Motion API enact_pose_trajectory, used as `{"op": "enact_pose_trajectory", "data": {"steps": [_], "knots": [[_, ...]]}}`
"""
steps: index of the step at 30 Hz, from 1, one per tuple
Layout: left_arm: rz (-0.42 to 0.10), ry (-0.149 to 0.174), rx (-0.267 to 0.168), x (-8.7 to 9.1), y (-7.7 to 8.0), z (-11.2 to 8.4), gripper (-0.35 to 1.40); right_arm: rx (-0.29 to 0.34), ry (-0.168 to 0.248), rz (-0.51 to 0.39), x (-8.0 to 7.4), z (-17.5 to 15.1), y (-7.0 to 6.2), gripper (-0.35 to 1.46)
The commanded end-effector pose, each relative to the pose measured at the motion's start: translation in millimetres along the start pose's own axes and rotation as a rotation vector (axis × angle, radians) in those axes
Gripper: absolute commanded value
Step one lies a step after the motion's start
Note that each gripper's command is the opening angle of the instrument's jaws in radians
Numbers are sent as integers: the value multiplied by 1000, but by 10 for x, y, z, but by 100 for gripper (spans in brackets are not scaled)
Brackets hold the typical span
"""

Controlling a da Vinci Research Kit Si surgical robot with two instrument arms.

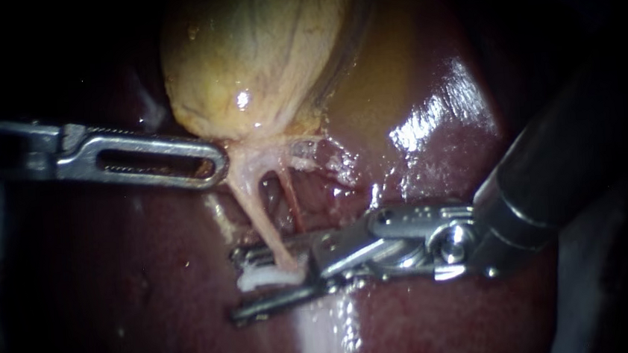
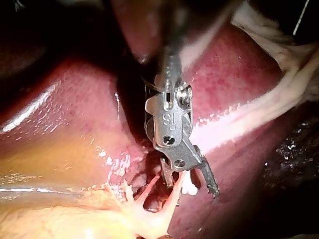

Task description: Going back first clip left tube

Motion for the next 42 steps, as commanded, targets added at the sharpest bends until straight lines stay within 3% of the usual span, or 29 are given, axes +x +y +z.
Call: {"op": "enact_pose_trajectory", "data": {"steps": [1,13,23,30,42], "knots": [[0,0,0,0,0,0,-35,1,0,2,0,-2,0,49],[1,-1,-1,-1,0,-2,-35,11,-2,-19,-2,-34,-3,49],[1,-1,-1,-1,0,-3,-35,-5,5,-39,13,-96,-8,49],[1,-1,-1,-1,0,-3,-35,-5,6,-103,30,-142,-12,49],[2,0,0,-2,-1,-1,-35,-30,7,-155,48,-173,-13,49]]}}
